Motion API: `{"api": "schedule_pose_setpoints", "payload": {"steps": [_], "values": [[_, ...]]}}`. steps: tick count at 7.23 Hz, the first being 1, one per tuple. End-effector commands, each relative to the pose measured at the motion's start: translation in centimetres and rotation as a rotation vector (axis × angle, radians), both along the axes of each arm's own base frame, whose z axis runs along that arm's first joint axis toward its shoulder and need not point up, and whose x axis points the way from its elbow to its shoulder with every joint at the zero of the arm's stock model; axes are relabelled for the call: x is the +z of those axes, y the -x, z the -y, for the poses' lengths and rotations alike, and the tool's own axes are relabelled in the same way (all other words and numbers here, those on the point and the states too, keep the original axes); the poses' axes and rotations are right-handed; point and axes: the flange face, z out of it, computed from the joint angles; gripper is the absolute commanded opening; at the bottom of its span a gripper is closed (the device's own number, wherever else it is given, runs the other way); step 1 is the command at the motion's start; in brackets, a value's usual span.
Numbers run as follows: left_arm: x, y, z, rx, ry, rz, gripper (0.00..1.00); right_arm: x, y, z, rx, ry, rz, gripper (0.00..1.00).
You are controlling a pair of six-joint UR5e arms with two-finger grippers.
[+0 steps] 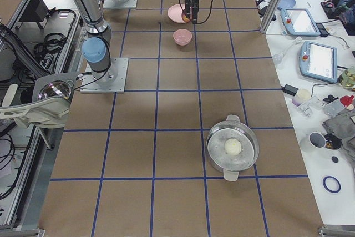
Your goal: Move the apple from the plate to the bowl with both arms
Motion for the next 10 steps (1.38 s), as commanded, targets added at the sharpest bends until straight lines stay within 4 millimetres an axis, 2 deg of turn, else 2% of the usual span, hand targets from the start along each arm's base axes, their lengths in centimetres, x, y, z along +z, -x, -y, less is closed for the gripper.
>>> {"api": "schedule_pose_setpoints", "payload": {"steps": [1,3,5,6,8,9,10], "values": [[-1.3,2.5,-0.9,0.077,-0.04,-0.009,0.0,4.4,-0.4,-1.5,0.009,0.057,0.013,1.0],[-4.3,4.4,-1.6,0.106,-0.087,0.001,0.0,4.7,-0.5,-1.5,0.01,0.063,0.013,1.0],[-4.8,6.2,-1.0,0.126,-0.087,-0.004,0.0,4.3,-0.3,-1.8,0.009,0.023,0.01,1.0],[-5.4,6.3,-0.8,0.125,-0.093,0.007,0.0,4.5,-0.2,-1.5,0.006,0.017,0.011,1.0],[-7.6,6.5,-0.4,0.116,-0.112,0.03,0.27,5.3,-0.7,-1.3,0.012,0.014,0.04,1.0],[-7.6,6.6,-0.1,0.105,-0.095,0.02,0.55,5.3,-0.8,-1.4,0.014,0.014,0.046,1.0],[-8.1,6.6,-0.1,0.104,-0.095,0.023,0.68,5.1,-0.8,-1.2,0.013,0.011,0.04,1.0]]}}
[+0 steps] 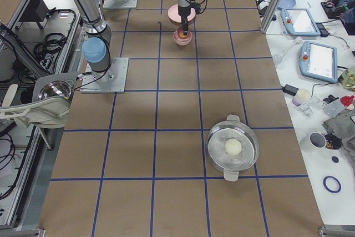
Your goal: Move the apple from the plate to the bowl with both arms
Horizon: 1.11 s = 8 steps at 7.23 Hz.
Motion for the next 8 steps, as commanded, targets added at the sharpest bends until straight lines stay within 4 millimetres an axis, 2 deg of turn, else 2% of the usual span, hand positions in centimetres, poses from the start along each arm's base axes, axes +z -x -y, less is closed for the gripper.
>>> {"api": "schedule_pose_setpoints", "payload": {"steps": [1,2,3,4,5,6,7,8], "values": [[-0.2,0.1,0.3,-0.014,0.014,-0.002,0.8,0.0,-0.1,0.1,0.003,0.002,0.008,1.0],[1.5,-1.2,0.8,-0.133,0.083,0.044,0.87,0.0,0.1,0.2,-0.001,0.0,0.008,1.0],[1.7,-3.1,1.4,-0.154,0.084,0.069,0.92,-0.1,0.1,0.2,-0.001,-0.003,0.008,1.0],[3.3,-4.6,1.4,-0.145,0.098,0.051,1.0,0.0,0.0,0.1,0.001,-0.001,0.007,1.0],[6.4,-7.4,2.7,-0.121,0.138,0.027,1.0,0.0,0.2,0.2,-0.004,0.0,0.01,1.0],[10.0,-10.4,3.9,-0.181,0.189,-0.029,1.0,0.0,0.2,0.2,-0.003,0.0,0.01,1.0],[13.9,-14.3,4.6,-0.134,0.18,-0.07,1.0,0.0,0.3,0.2,-0.004,0.0,0.001,1.0],[16.0,-17.7,4.4,-0.107,0.169,-0.069,1.0,0.0,0.1,0.3,-0.003,0.0,0.011,1.0]]}}
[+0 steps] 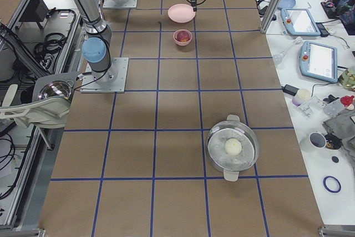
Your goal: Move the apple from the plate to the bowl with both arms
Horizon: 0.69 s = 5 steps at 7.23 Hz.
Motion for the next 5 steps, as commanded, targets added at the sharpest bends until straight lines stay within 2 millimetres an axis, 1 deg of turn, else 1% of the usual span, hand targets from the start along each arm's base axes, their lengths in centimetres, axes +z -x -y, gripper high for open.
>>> {"api": "schedule_pose_setpoints", "payload": {"steps": [1,2,3,4,5], "values": [[5.5,-6.9,-0.8,-0.028,-0.022,0.018,1.0,0.1,0.1,0.0,-0.003,0.003,0.004,1.0],[8.5,-11.8,-1.0,-0.005,-0.024,0.063,1.0,0.1,0.1,0.0,-0.003,-0.002,0.004,1.0],[11.2,-15.6,-1.0,0.049,-0.045,0.079,1.0,0.1,0.1,0.0,-0.001,-0.005,0.0,1.0],[13.1,-17.6,-1.2,0.064,-0.089,0.121,1.0,0.1,0.2,0.1,-0.003,-0.003,-0.001,1.0],[14.7,-17.7,-0.9,0.065,-0.094,0.129,1.0,0.1,0.1,0.0,-0.001,-0.002,0.002,1.0]]}}
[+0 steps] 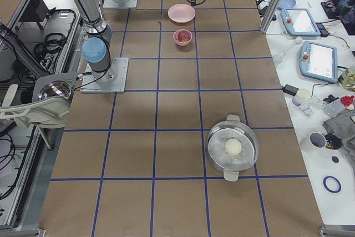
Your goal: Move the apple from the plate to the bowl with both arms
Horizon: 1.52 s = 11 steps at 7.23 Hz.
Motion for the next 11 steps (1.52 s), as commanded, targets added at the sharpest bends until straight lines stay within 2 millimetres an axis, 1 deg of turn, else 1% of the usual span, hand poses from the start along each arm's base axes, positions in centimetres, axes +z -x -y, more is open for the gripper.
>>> {"api": "schedule_pose_setpoints", "payload": {"steps": [1,2,3,4,5,6,7,8,11], "values": [[3.9,-1.0,0.2,0.005,0.001,0.019,1.0,0.0,-0.1,0.0,0.001,0.001,0.002,1.0],[3.9,-0.9,0.8,0.004,0.001,0.024,1.0,0.1,0.1,0.0,-0.002,0.001,0.003,1.0],[3.6,-0.9,0.5,0.003,-0.006,0.025,1.0,0.1,-0.1,-0.1,0.0,-0.006,0.003,1.0],[4.0,-0.9,0.4,0.004,0.001,0.025,1.0,0.0,0.0,-0.1,0.0,-0.008,-0.005,1.0],[3.8,-1.2,0.1,-0.003,-0.011,0.042,1.0,0.0,0.0,0.0,0.001,-0.007,0.001,1.0],[4.2,-2.0,0.2,-0.06,-0.004,0.095,1.0,0.0,0.0,0.0,0.0,-0.008,0.003,1.0],[4.1,-2.1,0.2,-0.084,-0.002,0.093,1.0,0.0,0.1,0.0,-0.002,-0.01,0.003,1.0],[3.6,-1.5,0.3,-0.085,-0.013,0.087,1.0,0.0,0.0,-0.1,-0.001,-0.007,0.001,1.0],[3.8,-1.8,0.2,-0.084,-0.007,0.096,1.0,0.0,0.0,0.0,0.0,-0.008,0.003,1.0]]}}
